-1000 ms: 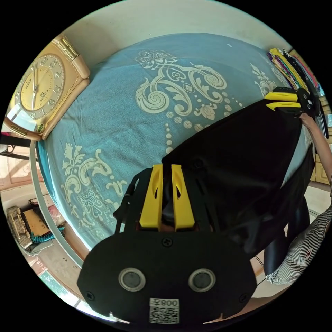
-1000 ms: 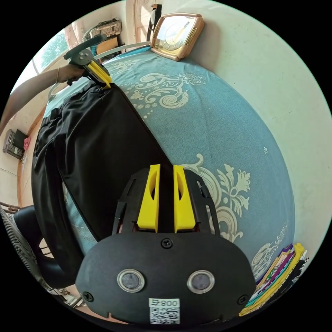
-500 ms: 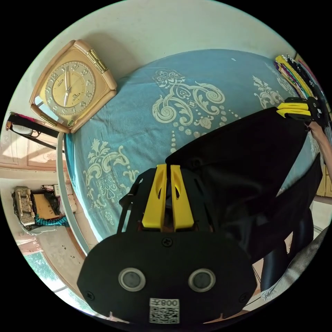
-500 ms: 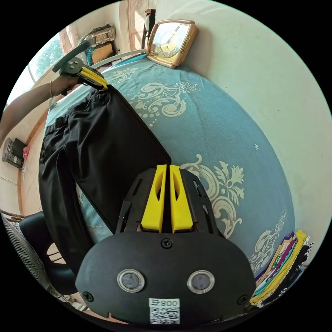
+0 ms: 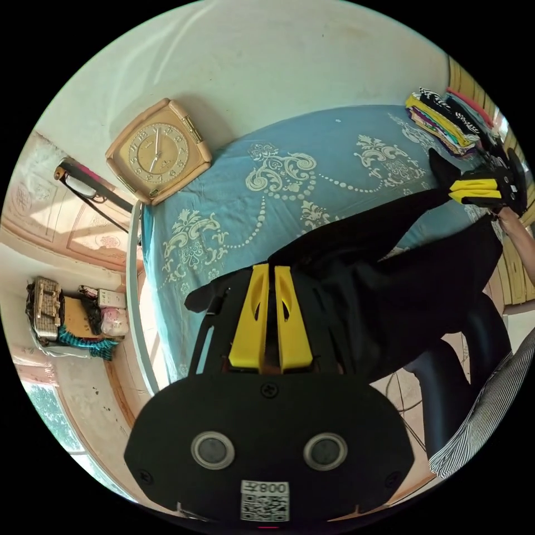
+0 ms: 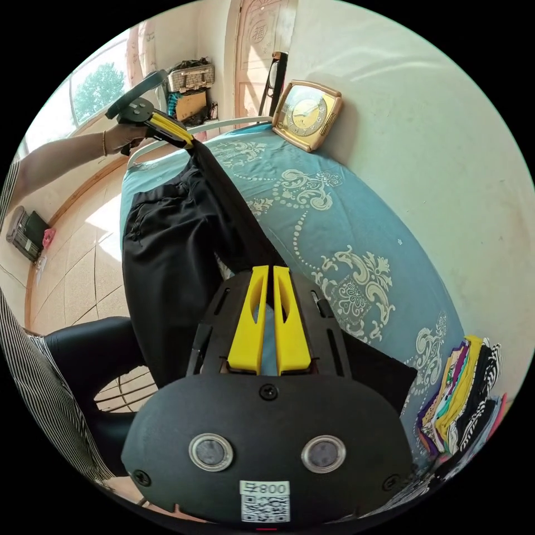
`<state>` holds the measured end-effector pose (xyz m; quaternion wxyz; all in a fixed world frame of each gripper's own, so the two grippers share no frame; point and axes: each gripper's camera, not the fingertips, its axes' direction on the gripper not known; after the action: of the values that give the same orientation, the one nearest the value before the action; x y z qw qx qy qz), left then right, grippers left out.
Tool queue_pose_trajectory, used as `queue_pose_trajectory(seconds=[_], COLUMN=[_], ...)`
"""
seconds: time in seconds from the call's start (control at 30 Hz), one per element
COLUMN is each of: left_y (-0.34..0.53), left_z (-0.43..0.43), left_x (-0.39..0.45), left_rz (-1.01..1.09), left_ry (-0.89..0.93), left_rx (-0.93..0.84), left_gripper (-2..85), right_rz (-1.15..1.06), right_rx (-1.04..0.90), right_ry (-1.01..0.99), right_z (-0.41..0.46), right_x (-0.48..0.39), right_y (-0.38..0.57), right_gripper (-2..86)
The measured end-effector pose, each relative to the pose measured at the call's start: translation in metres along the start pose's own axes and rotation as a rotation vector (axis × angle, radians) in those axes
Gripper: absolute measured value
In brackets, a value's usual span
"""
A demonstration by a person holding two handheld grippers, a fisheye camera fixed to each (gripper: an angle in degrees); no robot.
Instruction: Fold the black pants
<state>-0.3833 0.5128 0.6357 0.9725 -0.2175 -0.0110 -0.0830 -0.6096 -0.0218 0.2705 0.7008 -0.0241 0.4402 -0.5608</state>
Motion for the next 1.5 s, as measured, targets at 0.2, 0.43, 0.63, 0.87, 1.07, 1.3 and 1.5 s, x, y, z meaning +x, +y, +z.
queue_pose_trajectory(seconds=[0.2, 0.43, 0.63, 0.87, 1.07, 1.3, 1.5], left_y=[0.124, 0.244, 0.31, 0.376, 0.435, 0.507, 0.558], left_z=[-0.031, -0.027, -0.044, -0.036, -0.032, -0.046, -0.071], left_x=[0.003, 0.006, -0.004, -0.02, -0.028, -0.041, -0.049], left_rz=[-0.096, -0.152, -0.173, -0.225, -0.264, -0.355, -0.46], left_ry=[0.053, 0.108, 0.105, 0.17, 0.227, 0.285, 0.275], left_rx=[0.007, -0.102, -0.083, -0.114, -0.138, -0.093, -0.017], left_gripper=[1.0, 1.0, 1.1, 1.0, 0.9, 0.7, 0.4], right_rz=[0.009, -0.046, -0.067, -0.102, -0.112, -0.12, -0.11], right_rx=[-0.035, -0.144, -0.203, -0.272, -0.372, -0.419, -0.41], right_ry=[-0.054, -0.069, -0.073, -0.075, -0.101, -0.125, -0.14], right_z=[-0.039, -0.048, -0.056, -0.05, -0.023, -0.006, -0.006], right_x=[-0.063, -0.141, -0.181, -0.221, -0.246, -0.263, -0.27], right_y=[0.024, 0.041, 0.041, 0.039, 0.04, 0.041, 0.043], right_gripper=[1.2, 1.2, 1.3, 1.3, 1.3, 1.3, 1.4])
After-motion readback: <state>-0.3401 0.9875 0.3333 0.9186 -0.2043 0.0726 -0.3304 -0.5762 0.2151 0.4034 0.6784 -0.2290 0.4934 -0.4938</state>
